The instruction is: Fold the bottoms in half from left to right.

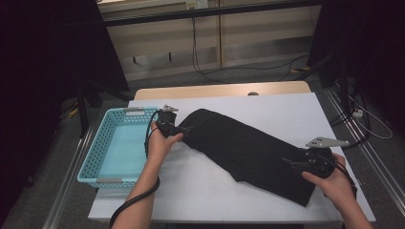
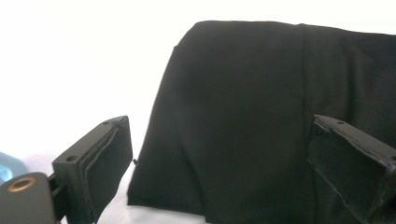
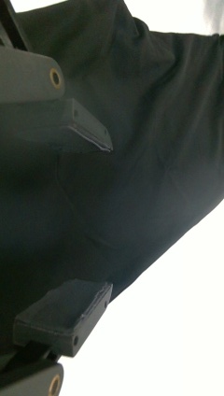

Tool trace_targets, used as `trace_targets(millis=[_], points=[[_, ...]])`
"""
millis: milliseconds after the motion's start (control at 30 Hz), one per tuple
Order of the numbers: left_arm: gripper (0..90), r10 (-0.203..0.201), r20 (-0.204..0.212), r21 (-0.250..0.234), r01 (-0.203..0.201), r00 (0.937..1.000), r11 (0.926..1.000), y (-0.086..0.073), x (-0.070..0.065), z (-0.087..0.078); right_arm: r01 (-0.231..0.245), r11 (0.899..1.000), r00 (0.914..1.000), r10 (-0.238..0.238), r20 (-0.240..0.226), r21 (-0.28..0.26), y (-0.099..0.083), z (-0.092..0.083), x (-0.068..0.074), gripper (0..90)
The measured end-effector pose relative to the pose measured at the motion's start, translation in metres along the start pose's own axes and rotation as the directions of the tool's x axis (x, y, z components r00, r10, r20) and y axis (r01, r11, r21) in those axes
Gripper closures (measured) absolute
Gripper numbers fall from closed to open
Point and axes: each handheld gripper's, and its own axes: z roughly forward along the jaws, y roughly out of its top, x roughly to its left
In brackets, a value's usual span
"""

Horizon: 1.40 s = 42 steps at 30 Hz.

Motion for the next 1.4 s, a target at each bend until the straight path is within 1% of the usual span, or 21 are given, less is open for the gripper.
trace_targets(millis=[100,167,300,333,433,500,567,600,667,733,767,867,900,967,1000,1033,1067,1167,1267,1333,1400], points=[[8.1,0.009,-0.008,0.017,-0.009,0.9999,0.9998,-0.001,0.002,0.003,0.009,1.0,0.9999,-0.009,-0.005,0.0,0.0,0.0,0.002,25.6],[8.4,-0.005,-0.017,0.013,0.005,0.9998,0.9999,-0.002,0.003,0.005,0.013,1.0,0.9999,-0.013,-0.008,-0.001,0.001,0.0,0.003,25.2],[10.3,0.004,-0.029,0.023,-0.004,0.9996,0.9997,-0.004,0.005,0.008,0.018,1.0,0.9997,-0.018,-0.014,-0.002,0.001,0.001,0.005,24.6],[10.2,-0.001,-0.028,0.028,0.001,0.9996,0.9996,-0.005,0.004,0.009,0.019,1.0,0.9997,-0.019,-0.015,-0.001,0.001,0.001,0.005,24.4],[10.0,0.005,-0.038,0.034,-0.004,0.9993,0.9994,-0.007,0.004,0.012,0.026,1.0,0.9995,-0.026,-0.018,-0.002,0.001,0.002,0.005,24.1],[10.0,-0.003,-0.046,0.034,0.004,0.999,0.9994,-0.009,0.004,0.014,0.028,1.0,0.9994,-0.028,-0.02,0.0,0.001,0.002,0.006,23.9],[10.2,0.006,-0.05,0.042,-0.004,0.9987,0.9991,-0.01,0.005,0.015,0.027,1.0,0.9993,-0.027,-0.026,-0.002,0.002,0.002,0.007,23.8],[10.3,0.005,-0.056,0.041,-0.003,0.9984,0.9991,-0.012,0.005,0.016,0.029,1.0,0.9992,-0.029,-0.025,-0.001,0.002,0.002,0.007,23.7],[10.4,0.001,-0.055,0.044,0.001,0.9985,0.999,-0.013,0.004,0.019,0.033,0.999,0.999,-0.034,-0.03,-0.003,0.002,0.002,0.007,23.5],[10.6,-0.006,-0.063,0.06,0.01,0.998,0.9982,-0.016,0.004,0.021,0.037,0.999,0.9989,-0.037,-0.028,0.0,0.002,0.002,0.007,23.3],[11.2,-0.002,-0.065,0.063,0.006,0.9979,0.998,-0.017,0.004,0.022,0.037,0.999,0.9989,-0.037,-0.03,0.001,0.002,0.002,0.008,23.1],[11.0,-0.022,-0.08,0.051,0.026,0.9965,0.9984,-0.018,0.002,0.024,0.04,0.999,0.9986,-0.04,-0.036,-0.001,0.002,0.002,0.008,23.1],[11.4,-0.015,-0.082,0.058,0.02,0.9965,0.9981,-0.017,0.003,0.023,0.041,0.999,0.9985,-0.041,-0.036,-0.002,0.002,0.002,0.008,23.0],[13.6,-0.037,-0.092,0.05,0.041,0.9951,0.9979,-0.018,0.002,0.023,0.041,0.999,0.9984,-0.041,-0.038,-0.003,0.002,0.002,0.008,22.9],[14.9,-0.03,-0.094,0.058,0.035,0.9951,0.9977,-0.017,0.002,0.023,0.044,0.999,0.9983,-0.044,-0.038,-0.002,0.002,0.002,0.008,22.8],[16.5,-0.033,-0.102,0.062,0.039,0.9942,0.9973,-0.017,0.002,0.022,0.044,0.999,0.9983,-0.044,-0.039,-0.002,0.002,0.002,0.009,22.9],[20.0,-0.041,-0.105,0.067,0.049,0.9936,0.9965,-0.016,0.001,0.021,0.044,0.999,0.9982,-0.044,-0.04,-0.002,0.002,0.002,0.009,22.9],[31.0,-0.046,-0.098,0.09,0.055,0.9941,0.9944,-0.013,0.0,0.018,0.043,0.999,0.9983,-0.043,-0.04,-0.003,0.002,0.002,0.008,22.7],[44.6,-0.054,-0.079,0.111,0.063,0.9954,0.9919,-0.011,-0.002,0.017,0.042,0.999,0.9983,-0.042,-0.041,-0.002,0.002,0.003,0.008,22.5],[53.5,-0.069,-0.064,0.117,0.076,0.9956,0.9902,-0.009,-0.004,0.016,0.042,0.999,0.9982,-0.042,-0.043,-0.002,0.003,0.003,0.009,22.4],[64.0,-0.085,-0.039,0.125,0.09,0.9956,0.9881,-0.008,-0.005,0.016,0.043,0.999,0.998,-0.043,-0.045,-0.001,0.003,0.003,0.01,22.3]])
